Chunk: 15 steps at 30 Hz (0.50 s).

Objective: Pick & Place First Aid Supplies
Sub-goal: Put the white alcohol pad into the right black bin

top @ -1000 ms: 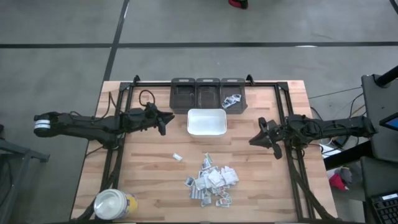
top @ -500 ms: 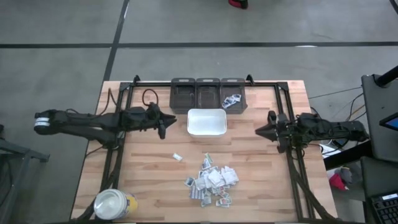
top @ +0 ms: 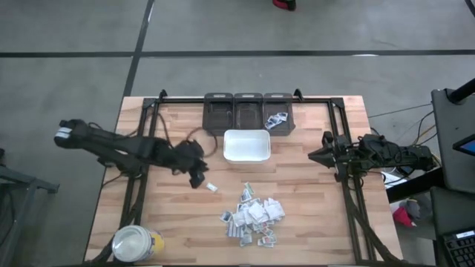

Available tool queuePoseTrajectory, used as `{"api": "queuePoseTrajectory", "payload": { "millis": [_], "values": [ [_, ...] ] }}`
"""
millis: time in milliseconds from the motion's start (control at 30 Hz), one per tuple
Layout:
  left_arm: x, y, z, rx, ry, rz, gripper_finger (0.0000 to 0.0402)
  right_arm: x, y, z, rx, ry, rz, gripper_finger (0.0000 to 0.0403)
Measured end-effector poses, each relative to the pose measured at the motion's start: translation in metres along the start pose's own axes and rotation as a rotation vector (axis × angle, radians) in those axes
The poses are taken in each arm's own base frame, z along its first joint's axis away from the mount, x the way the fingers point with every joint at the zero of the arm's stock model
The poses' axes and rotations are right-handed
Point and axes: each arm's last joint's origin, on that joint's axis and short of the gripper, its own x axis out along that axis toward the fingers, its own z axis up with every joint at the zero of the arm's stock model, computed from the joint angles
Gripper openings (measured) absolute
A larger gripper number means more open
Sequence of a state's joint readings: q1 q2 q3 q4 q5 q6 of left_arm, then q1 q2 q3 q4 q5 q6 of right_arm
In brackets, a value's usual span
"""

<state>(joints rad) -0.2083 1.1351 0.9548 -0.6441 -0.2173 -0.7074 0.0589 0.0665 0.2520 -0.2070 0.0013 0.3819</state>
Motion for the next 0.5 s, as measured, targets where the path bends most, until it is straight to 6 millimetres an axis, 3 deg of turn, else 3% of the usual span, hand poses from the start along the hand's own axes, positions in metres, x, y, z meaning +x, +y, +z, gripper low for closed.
{"api": "queuePoseTrajectory", "payload": {
  "millis": [300, 500],
  "values": [
    [0.049, -0.057, -0.006, 0.15, 0.138, 0.015, 0.0097, 0.0, 0.0, 0.0, 0.004, -0.001, 0.0, 0.0044],
    [0.081, -0.08, -0.016, 0.234, 0.237, 0.067, 0.0097, 0.0, 0.0, 0.0, 0.004, -0.001, 0.0, 0.0043]
  ]
}}
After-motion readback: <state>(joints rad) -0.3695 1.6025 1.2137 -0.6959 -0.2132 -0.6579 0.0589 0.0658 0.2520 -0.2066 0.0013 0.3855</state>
